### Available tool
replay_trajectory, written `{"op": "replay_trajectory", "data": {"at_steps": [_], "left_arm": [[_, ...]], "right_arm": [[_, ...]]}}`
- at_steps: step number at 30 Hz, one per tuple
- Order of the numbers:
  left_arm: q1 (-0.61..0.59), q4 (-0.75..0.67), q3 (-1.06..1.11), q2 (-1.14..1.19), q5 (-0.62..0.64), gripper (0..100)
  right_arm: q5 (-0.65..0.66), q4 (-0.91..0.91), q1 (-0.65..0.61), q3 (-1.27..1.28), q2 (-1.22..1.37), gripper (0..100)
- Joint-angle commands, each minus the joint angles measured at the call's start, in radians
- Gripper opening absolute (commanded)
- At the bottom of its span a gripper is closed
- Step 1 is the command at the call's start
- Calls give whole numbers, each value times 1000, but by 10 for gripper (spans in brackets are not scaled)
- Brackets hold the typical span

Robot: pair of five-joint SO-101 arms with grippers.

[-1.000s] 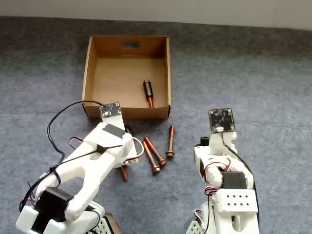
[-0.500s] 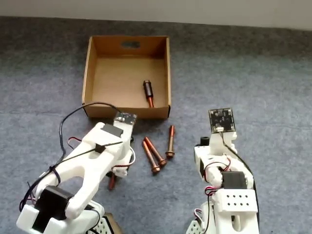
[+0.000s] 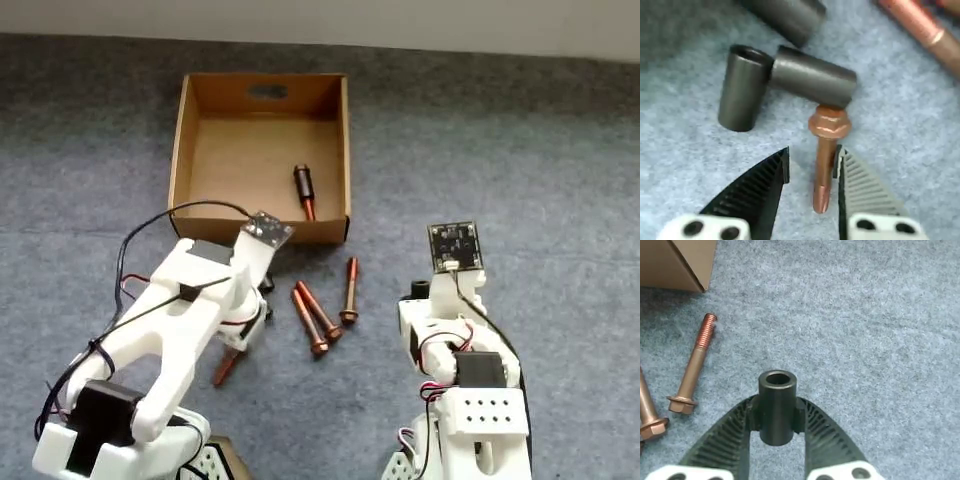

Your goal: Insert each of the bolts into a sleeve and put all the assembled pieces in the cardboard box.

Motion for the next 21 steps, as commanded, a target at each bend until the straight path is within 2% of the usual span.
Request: {"op": "replay_trajectory", "data": {"at_steps": [1, 8, 18, 21], "left_arm": [[-10, -63, -35, -7, -6, 178], [-8, -167, -1, -5, -6, 175], [-8, -166, 42, -4, -5, 174], [-8, -166, 42, -4, -5, 106]], "right_arm": [[-3, -16, 10, -2, -15, 5], [-3, -16, 10, -1, -15, 5], [-3, -15, 10, -1, -15, 5], [-3, -15, 10, -1, -15, 5]]}}
